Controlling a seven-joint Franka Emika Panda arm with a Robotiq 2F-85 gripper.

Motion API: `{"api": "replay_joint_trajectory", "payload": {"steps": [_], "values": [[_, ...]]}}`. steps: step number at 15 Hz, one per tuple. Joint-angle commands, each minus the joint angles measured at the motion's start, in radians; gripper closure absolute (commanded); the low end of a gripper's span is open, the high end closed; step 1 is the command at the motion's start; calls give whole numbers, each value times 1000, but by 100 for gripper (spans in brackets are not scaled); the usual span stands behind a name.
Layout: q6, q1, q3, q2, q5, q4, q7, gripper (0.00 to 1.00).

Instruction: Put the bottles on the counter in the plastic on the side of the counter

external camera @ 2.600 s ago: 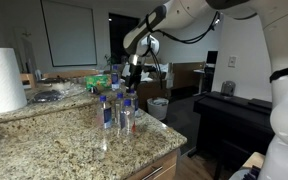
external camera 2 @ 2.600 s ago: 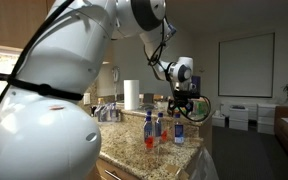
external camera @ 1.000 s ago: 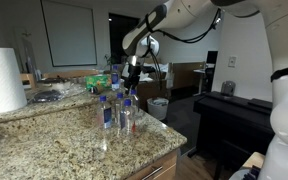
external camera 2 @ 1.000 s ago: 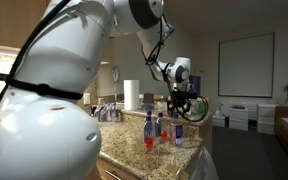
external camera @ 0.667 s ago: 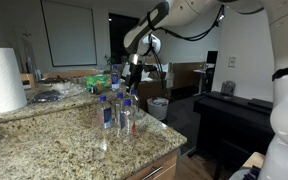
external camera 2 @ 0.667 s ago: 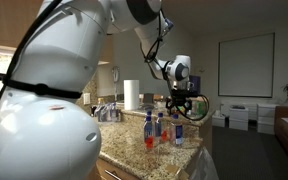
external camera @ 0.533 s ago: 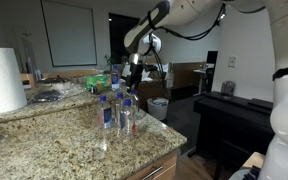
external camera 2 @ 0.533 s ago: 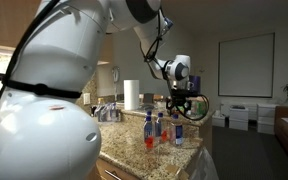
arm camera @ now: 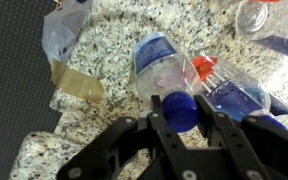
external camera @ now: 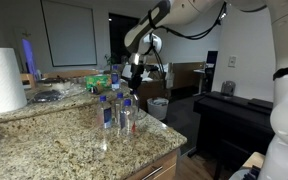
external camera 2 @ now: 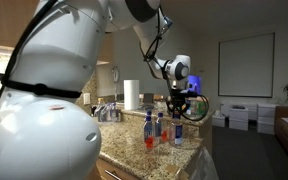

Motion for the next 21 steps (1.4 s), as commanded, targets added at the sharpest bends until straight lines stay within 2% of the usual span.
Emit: {"api": "replay_joint_trajectory", "payload": {"steps": [1,6,11,14,18,21], "values": [[-8,-1,-24,-36,-17,-21,-13,90],[-10,-41,-102,-21,-13,20,37,90],[-22,-132,-177,18,56,28,67,90],[-53,-189,-170,69,167,16,53,90],[-117,-227,-139,153,326,10,64,90],[-109,-238,-139,215,356,22,88,90]]}}
